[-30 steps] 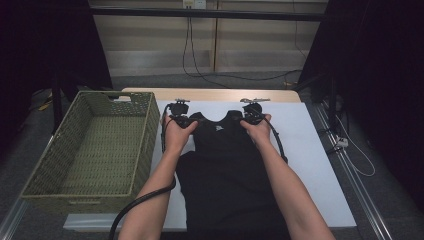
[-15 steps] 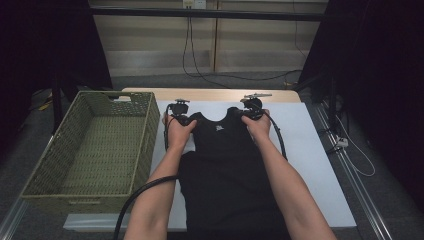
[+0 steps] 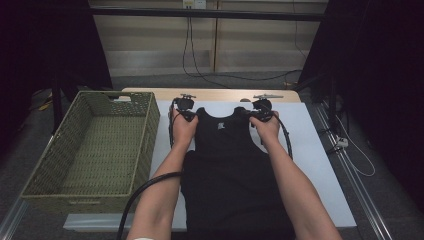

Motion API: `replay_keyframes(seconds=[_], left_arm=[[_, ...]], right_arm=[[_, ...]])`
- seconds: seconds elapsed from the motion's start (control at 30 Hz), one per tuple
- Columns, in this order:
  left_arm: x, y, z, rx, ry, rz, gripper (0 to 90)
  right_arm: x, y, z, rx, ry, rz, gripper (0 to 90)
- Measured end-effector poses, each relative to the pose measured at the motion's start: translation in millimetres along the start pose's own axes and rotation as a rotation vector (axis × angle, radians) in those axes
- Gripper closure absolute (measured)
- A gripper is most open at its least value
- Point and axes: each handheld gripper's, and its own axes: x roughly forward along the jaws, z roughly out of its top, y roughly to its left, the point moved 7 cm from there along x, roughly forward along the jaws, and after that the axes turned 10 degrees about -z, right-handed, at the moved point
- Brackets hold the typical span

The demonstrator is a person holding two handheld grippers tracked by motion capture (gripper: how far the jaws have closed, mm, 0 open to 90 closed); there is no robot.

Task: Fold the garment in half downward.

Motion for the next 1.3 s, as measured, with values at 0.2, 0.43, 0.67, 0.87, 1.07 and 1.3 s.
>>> replay_keyframes(seconds=[0.2,0.43,0.67,0.87,1.07,1.3], left_arm=[[-28.8,-0.1,46.6,0.054,-0.087,0.017,87.4],[-53.7,-4.3,83.9,0.076,-0.175,-0.002,87.3],[-62.7,-17.1,56.7,0.067,-0.175,-0.048,87.2],[-76.8,-35.1,36.1,0.074,-0.196,-0.101,87.1],[-93.0,-60.8,18.8,0.087,-0.209,-0.143,87.1],[-112.2,-85.3,-7.0,0.113,-0.209,-0.193,87.0]], right_arm=[[-16.2,-16.0,32.3,-0.019,-0.050,-0.053,87.7],[-35.3,-28.8,77.1,-0.070,-0.145,-0.125,87.9],[-49.6,-23.7,55.7,-0.044,-0.139,-0.065,87.8],[-73.1,-10.3,36.9,-0.073,-0.152,-0.025,87.7],[-96.3,1.4,17.3,-0.092,-0.171,0.024,87.7],[-122.9,16.3,-5.4,-0.088,-0.196,0.090,87.5]])
